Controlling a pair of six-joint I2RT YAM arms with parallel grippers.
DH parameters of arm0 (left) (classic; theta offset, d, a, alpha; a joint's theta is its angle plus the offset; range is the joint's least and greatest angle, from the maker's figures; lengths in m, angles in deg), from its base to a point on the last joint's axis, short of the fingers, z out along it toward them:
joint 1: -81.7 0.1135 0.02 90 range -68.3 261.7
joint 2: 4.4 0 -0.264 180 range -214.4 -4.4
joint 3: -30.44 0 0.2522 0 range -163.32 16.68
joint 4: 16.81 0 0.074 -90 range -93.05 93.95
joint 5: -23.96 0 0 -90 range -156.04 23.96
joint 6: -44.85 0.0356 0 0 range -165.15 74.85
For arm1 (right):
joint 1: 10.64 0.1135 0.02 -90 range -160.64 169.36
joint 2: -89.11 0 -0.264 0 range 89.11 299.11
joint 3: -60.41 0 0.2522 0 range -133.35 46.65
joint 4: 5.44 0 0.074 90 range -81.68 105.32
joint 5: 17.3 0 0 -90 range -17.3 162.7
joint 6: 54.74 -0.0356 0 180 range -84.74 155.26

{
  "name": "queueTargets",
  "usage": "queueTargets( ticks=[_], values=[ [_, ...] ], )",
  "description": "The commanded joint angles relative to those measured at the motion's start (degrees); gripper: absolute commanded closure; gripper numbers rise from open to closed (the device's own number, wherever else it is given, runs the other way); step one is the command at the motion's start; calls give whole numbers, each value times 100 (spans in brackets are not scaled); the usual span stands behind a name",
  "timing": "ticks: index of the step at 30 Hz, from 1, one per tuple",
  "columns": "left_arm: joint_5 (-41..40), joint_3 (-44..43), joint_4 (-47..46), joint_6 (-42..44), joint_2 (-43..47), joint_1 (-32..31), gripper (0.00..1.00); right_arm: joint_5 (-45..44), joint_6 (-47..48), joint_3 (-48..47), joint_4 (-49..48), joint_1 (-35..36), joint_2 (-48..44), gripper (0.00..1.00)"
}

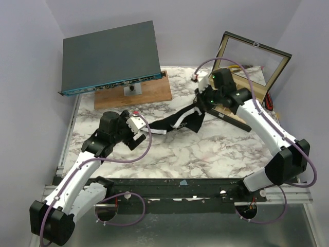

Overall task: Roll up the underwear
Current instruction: Flatten out the underwear at the center of the board.

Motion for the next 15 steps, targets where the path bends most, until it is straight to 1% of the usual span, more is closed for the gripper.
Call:
queueTargets(
  ticks=[1,2,4,6,8,9,11,13,15],
  values=[
    [-238,-104,-164,124,-228,-248,1,152,-494,-78,806,-1010,546,86],
    [-258,-134,-175,114,-288,-315,1,204,-553,-10,811,-1231,654,76],
    [-312,-185,-196,120,-401,-427,1,226,-540,118,820,-1444,870,56],
    [-365,-233,-236,119,-522,-519,1,275,-413,296,737,-1462,884,42],
    [-397,-283,-275,119,-639,-595,1,696,-278,485,621,-1457,722,32],
    [-406,-315,-291,95,-694,-632,1,1005,-195,554,596,-1441,630,29],
    [-398,-392,-298,34,-818,-698,1,1369,14,657,575,-1372,439,25],
    [-364,-471,-304,-39,-957,-741,1,1348,252,803,523,-1138,286,24],
    [-361,-551,-320,-131,-1072,-787,1,1043,384,1028,362,-767,192,24]
  ],
)
